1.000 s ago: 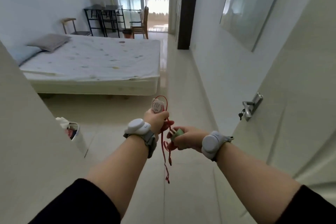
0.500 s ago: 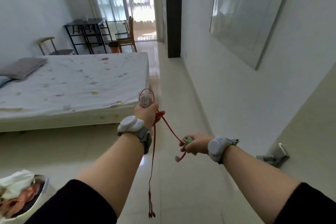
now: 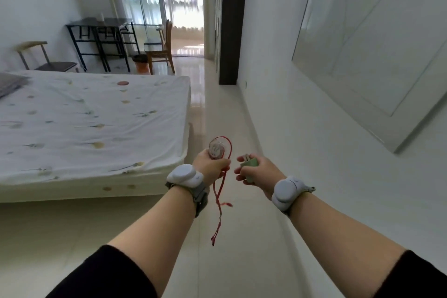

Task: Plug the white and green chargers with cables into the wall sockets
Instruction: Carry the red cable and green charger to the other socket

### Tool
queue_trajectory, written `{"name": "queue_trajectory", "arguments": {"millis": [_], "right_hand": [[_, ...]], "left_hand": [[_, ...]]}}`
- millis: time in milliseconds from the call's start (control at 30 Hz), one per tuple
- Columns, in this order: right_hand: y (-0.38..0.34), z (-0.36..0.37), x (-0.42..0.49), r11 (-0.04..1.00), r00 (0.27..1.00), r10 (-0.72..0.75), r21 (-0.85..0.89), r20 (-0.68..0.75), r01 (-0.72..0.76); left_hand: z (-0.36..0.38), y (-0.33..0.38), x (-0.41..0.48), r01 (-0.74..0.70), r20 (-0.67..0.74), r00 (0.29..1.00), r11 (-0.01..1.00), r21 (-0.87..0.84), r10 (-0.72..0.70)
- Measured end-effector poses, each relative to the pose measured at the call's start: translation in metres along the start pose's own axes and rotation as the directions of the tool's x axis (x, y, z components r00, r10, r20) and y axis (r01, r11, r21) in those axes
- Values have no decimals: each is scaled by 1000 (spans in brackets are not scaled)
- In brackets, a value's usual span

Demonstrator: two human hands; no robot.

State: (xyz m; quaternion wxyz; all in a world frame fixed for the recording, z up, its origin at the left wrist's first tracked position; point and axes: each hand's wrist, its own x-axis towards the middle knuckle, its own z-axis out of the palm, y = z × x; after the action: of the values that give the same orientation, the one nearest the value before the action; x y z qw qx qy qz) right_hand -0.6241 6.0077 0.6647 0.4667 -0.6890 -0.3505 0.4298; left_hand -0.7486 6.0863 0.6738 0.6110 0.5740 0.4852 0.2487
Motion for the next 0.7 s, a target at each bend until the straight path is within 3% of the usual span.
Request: {"name": "queue_trajectory", "arguments": {"millis": [167,267,400,567,700], "right_hand": [[-41,-16,97,992,992,-30,121,-122,45],[-58,-37,151,982,987,-26,179,-159,55],[-69,-79,250,989,983,-50,131,-178,74],[-78,-124,352,999,994,-26,19,-107,28],[-107,-157,440,999,999,-36,-38,-35,35]], "left_hand": [[9,32,108,-130,112,989,928,348,97],[24,56,167,-202,215,969,894,400,123],[60,84,270,-276,305,942,845,459,141],[85,111,360,-307,288,943,776,551,168],[88,139,442,-245,210,968,681,690,136]]}}
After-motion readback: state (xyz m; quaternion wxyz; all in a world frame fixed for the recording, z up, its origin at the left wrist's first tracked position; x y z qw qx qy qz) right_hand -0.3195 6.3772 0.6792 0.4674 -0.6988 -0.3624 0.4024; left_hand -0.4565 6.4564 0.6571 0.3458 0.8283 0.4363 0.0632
